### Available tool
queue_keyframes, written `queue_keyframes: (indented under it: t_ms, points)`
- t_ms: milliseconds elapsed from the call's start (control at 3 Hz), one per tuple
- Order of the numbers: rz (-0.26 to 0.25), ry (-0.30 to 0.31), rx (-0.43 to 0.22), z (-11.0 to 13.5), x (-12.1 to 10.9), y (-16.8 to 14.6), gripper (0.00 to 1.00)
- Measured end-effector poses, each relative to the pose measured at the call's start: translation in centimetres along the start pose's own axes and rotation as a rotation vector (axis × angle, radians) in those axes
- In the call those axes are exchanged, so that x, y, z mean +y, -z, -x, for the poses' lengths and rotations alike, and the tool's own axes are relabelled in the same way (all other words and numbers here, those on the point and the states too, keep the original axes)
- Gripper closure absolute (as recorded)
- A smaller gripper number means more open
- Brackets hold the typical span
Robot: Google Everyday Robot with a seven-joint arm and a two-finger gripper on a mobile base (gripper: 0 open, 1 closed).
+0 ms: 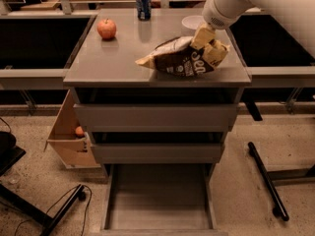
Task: Pick brown chip bag from bottom drawer and place on counter
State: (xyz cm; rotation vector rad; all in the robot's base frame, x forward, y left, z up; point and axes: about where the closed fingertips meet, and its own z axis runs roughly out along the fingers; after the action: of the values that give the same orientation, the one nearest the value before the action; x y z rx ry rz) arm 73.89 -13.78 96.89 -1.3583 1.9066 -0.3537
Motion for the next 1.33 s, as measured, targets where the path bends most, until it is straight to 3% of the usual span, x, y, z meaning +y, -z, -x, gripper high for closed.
queue_keyframes:
  t_ms: [667,1000,1333]
  points:
    - [0.001,0.000,0.000,0.0,0.0,0.0,0.00]
    - [-0.003,-0.019,-0.006,-0.2,-2.2,2.0,0.00]
    - [-0.091,-0.056,-0.002,0.7,-5.9,7.3,0.00]
